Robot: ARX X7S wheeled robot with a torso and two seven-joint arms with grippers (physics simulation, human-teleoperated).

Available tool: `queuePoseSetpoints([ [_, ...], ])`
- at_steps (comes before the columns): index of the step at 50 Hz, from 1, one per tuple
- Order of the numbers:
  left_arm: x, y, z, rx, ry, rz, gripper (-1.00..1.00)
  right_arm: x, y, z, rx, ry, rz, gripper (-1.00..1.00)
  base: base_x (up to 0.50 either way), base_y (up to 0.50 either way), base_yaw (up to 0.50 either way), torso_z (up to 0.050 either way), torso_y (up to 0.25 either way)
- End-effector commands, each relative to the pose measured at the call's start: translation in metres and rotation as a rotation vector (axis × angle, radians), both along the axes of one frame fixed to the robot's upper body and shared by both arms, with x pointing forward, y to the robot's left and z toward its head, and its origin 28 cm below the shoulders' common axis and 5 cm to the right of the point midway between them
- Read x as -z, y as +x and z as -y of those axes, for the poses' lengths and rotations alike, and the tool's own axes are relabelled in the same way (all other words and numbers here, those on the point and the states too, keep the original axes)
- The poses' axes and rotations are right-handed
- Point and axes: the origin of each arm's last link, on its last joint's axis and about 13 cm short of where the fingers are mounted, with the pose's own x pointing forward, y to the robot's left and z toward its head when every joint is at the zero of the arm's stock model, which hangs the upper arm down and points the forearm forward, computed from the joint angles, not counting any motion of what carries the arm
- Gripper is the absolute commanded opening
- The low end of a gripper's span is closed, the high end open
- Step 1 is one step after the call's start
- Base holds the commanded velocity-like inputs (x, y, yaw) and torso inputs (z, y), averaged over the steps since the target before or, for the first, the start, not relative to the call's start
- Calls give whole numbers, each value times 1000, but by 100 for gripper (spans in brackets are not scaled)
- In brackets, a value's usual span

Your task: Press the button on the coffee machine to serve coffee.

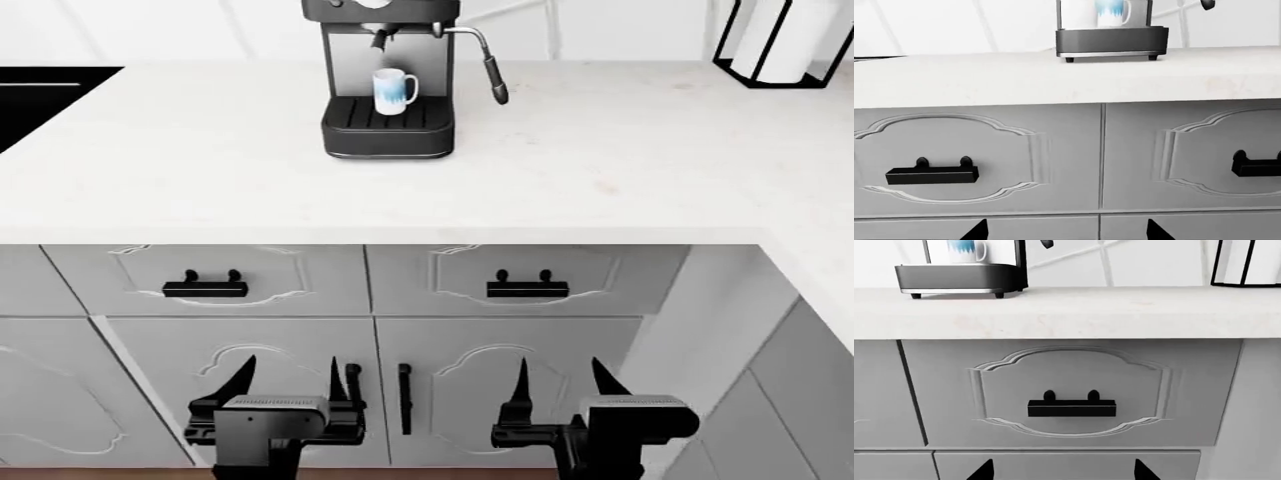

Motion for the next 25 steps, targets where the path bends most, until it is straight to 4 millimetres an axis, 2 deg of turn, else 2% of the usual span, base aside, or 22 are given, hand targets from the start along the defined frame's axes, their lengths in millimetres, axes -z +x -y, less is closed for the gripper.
queuePoseSetpoints([
  [1, 0, 0, -2, 2, 0, -4, 100, 0, 0, 0, 1, -3, 0, 100, 4, 230, 0, 0, 0],
  [18, -1, 0, -2, 8, 3, -3, 100, 0, 0, 0, 5, -5, 4, 100, 78, 480, 0, 0, 0],
  [25, 0, 0, -3, 6, 8, -6, 100, 0, 0, 1, 11, -1, 6, 100, 153, 121, 0, 0, 0],
])
